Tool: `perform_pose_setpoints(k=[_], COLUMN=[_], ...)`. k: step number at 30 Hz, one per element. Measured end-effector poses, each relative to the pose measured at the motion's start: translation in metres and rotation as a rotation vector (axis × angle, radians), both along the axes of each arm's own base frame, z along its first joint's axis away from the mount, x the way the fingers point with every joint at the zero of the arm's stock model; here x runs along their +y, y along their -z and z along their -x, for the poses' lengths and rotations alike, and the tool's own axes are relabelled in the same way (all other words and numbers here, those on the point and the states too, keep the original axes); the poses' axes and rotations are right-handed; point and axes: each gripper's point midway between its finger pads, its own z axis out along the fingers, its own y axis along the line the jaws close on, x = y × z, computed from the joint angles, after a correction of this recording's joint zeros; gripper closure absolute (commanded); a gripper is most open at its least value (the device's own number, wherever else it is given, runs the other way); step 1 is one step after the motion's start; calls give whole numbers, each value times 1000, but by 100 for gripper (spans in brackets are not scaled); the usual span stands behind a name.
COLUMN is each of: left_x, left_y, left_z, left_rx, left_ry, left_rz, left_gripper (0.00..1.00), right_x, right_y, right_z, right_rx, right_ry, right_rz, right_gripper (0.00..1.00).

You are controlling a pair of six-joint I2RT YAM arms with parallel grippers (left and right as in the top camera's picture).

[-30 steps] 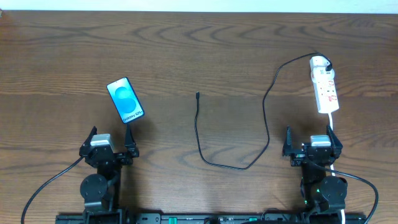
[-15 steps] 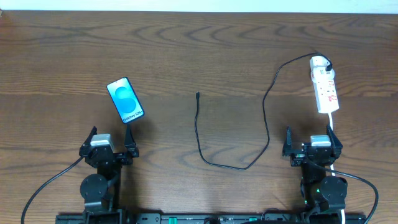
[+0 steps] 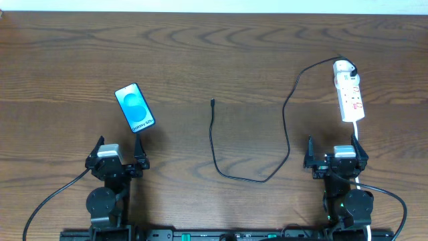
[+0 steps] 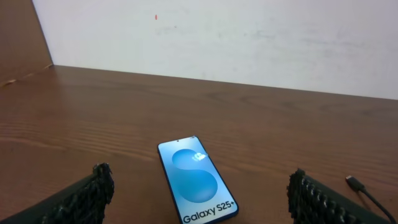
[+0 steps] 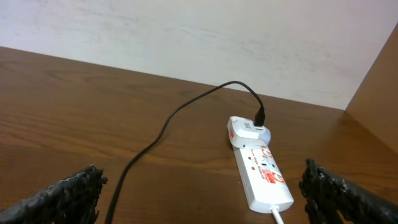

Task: Plug charger to phone and switch on socket

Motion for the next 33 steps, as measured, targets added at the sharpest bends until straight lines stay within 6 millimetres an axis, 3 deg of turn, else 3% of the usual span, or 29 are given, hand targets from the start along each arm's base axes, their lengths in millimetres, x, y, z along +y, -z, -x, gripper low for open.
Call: perform_pose_setpoints(k=[26, 33], left_x=[0, 0], left_y=[0, -25], left_z=[2, 6], left_rx=[38, 9], left_ry=[4, 5], left_rz=[-57, -80], left_gripper=[9, 9], right_x=[0, 0], right_y=[0, 0], right_z=[0, 0], right_rx=[0, 0], right_ry=[0, 0], right_rz=[0, 0], right_gripper=[1, 1])
